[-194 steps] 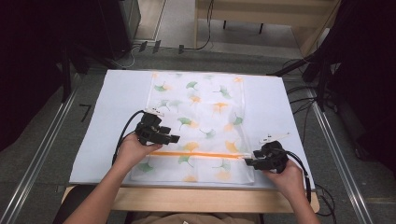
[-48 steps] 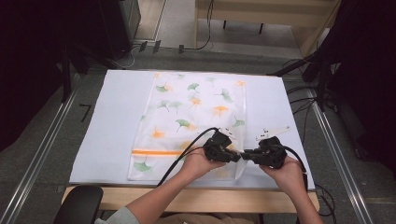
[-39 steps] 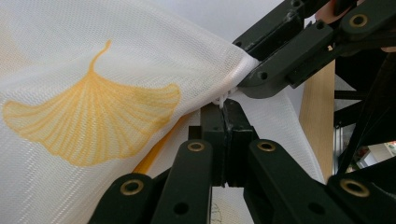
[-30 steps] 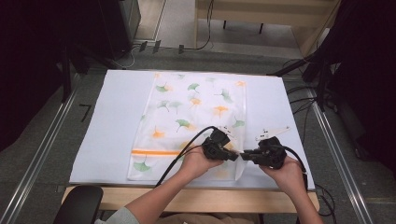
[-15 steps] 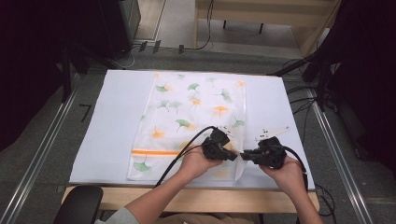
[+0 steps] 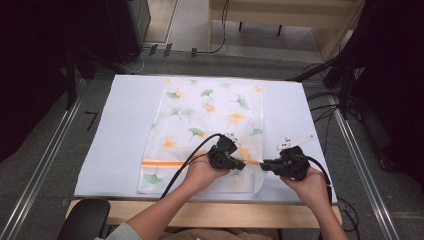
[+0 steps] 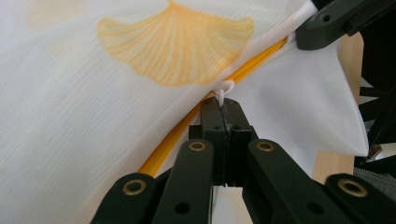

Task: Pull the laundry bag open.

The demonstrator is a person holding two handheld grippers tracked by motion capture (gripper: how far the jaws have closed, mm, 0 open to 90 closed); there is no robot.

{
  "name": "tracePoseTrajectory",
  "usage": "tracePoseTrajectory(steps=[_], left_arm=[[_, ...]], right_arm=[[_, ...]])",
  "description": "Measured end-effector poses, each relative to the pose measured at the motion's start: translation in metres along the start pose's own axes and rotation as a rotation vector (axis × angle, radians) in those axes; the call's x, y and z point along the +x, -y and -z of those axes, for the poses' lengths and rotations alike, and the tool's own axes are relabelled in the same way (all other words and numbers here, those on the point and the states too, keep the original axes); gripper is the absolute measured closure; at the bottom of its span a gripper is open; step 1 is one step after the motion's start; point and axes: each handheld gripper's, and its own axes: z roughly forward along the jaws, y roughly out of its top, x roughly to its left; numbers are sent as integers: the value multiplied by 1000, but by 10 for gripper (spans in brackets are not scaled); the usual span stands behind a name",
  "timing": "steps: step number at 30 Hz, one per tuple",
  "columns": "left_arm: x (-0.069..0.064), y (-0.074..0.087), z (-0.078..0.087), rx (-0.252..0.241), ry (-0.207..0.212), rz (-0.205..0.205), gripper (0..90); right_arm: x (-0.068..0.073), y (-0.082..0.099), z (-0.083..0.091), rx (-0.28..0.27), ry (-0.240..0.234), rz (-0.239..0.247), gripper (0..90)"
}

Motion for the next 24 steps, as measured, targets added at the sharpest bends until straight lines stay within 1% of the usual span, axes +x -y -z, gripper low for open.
tracePoseTrajectory(steps=[3,5,9,13,16,18,19,24], left_arm=[[0,0,1,2,0,-9,900],[0,1,1,-6,-3,-9,900],[0,1,0,-2,-13,-7,900],[1,1,1,-5,-6,-7,900],[0,1,1,-7,-8,-6,900],[1,1,2,2,-8,-10,900],[1,1,2,0,-1,-6,900],[2,2,3,3,4,3,900]], right_arm=[[0,0,0,0,2,0,851],[0,0,0,-1,6,1,851],[-1,0,-1,1,5,-1,851],[0,0,0,0,7,1,851],[-1,0,0,-2,6,0,851],[-1,0,0,-2,6,0,851],[-1,0,0,-2,6,1,851],[-1,1,0,1,6,2,851]])
